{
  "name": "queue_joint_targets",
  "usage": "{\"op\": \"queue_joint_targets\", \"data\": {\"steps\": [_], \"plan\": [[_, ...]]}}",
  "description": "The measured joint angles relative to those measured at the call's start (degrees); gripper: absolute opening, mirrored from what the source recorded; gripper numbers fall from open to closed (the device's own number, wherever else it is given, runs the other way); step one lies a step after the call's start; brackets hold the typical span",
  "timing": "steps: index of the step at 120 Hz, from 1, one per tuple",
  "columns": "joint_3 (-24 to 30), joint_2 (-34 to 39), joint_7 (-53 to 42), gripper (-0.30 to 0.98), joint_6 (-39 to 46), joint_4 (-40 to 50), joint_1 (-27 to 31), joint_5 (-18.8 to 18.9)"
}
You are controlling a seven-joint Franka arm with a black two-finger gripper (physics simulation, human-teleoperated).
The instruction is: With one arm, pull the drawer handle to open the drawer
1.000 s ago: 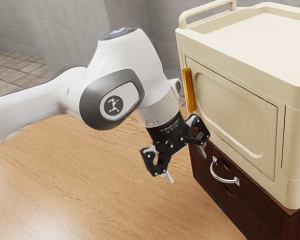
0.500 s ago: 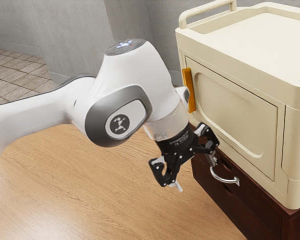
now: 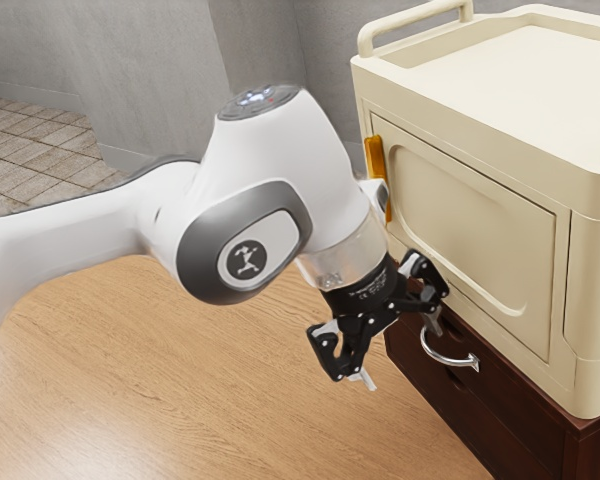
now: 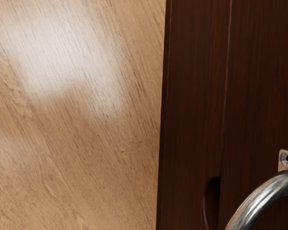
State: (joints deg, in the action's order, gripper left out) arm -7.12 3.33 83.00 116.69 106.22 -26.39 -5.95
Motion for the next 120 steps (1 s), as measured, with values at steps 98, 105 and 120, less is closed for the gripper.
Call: {"op": "queue_joint_targets", "data": {"steps": [98,105,120], "plan": [[0.9,1.5,0.5,0.47,2.7,3.5,-0.2,0.3],[0.9,1.5,0.6,0.42,2.7,3.5,-0.3,0.4],[0.9,1.6,0.7,0.32,2.6,3.5,-0.3,0.8]]}}
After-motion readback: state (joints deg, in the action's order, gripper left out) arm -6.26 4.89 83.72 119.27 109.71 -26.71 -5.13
